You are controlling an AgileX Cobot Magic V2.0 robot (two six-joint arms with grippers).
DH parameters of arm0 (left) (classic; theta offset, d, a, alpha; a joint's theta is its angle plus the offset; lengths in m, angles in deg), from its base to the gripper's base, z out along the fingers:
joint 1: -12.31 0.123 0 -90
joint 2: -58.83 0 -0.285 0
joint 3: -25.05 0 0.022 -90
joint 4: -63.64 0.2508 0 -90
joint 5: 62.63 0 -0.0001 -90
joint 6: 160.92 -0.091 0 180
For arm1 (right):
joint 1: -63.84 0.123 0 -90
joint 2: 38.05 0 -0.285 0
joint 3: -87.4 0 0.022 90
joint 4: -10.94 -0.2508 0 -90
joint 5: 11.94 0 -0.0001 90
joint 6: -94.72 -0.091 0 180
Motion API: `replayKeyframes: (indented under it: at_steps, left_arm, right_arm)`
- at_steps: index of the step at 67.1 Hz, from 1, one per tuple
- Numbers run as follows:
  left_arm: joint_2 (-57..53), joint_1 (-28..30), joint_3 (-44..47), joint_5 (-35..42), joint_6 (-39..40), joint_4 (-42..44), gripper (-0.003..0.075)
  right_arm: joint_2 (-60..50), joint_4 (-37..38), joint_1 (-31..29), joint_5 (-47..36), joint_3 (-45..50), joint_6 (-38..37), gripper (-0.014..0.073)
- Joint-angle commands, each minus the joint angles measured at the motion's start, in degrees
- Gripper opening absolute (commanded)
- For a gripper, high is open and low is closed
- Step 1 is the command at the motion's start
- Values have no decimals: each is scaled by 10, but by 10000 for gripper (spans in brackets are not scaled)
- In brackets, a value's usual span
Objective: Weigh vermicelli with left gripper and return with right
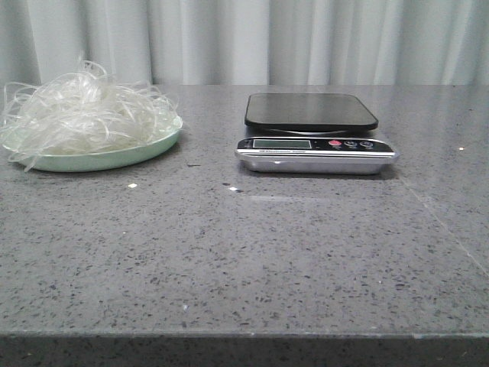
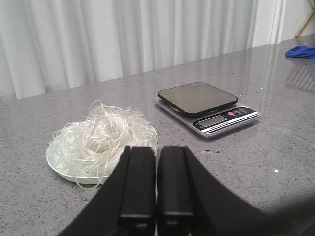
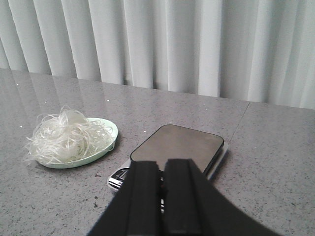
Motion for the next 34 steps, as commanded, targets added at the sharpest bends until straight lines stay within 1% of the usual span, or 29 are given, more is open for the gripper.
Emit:
replayKeyframes:
  at_steps: [1,18,26,34]
  left_arm:
    - [8,-1,-15,44,2,-6,128]
    - [8,-1,-15,44,2,-6,128]
    - [8,1,5,52,2,-5,128]
    - [6,29,37,91,2,19,128]
  right_arm:
    - [4,4,-3,-51,-14,5,179]
    - [4,4,-3,-51,-14,5,179]
    - [4,4,-3,-51,-14,5,179]
    - [4,4,-3,-51,-14,5,179]
